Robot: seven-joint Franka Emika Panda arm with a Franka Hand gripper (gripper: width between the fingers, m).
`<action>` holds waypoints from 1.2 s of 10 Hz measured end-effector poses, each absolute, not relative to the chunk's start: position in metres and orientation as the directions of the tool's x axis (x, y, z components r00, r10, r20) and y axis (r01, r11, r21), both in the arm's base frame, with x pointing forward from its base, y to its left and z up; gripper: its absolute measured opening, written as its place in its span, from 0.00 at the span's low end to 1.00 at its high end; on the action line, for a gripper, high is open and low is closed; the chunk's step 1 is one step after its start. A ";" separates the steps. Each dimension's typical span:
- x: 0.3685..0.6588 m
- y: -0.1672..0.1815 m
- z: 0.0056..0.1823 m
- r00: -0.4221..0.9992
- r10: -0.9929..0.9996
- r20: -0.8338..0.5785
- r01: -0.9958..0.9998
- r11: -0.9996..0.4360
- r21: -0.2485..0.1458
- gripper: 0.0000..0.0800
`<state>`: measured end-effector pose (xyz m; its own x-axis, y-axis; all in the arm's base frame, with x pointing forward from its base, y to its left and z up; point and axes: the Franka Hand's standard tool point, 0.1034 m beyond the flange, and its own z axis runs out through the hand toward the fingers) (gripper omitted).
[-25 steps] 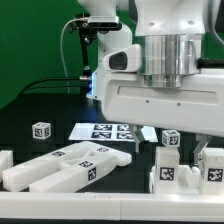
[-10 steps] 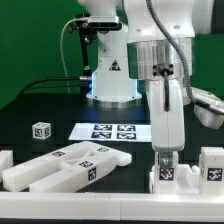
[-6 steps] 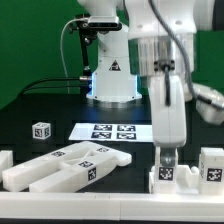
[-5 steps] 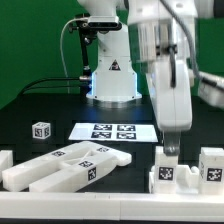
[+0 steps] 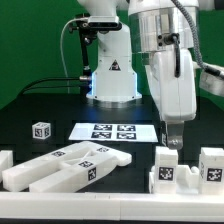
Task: Assemble chair
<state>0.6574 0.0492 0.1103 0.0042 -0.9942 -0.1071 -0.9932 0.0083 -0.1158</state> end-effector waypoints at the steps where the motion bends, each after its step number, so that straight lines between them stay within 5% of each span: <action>1: 0.657 0.054 0.114 0.084 -0.991 -0.101 -0.989 -0.071 -0.128 0.81; 4: 0.650 0.054 0.110 0.567 -0.824 -0.008 -0.812 -0.557 -0.172 0.81; 8: 0.648 0.054 0.108 0.707 -0.705 0.051 -0.690 -0.704 -0.169 0.81; 12: 0.637 0.040 0.105 0.916 -0.365 0.168 -0.343 -0.928 -0.144 0.81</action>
Offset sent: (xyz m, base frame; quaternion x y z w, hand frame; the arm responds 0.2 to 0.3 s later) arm -0.0159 0.0147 -0.0043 0.0139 -0.0249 -0.4398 0.8976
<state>0.6372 0.0397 0.1046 0.9158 -0.3646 0.1682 -0.3431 -0.9282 -0.1440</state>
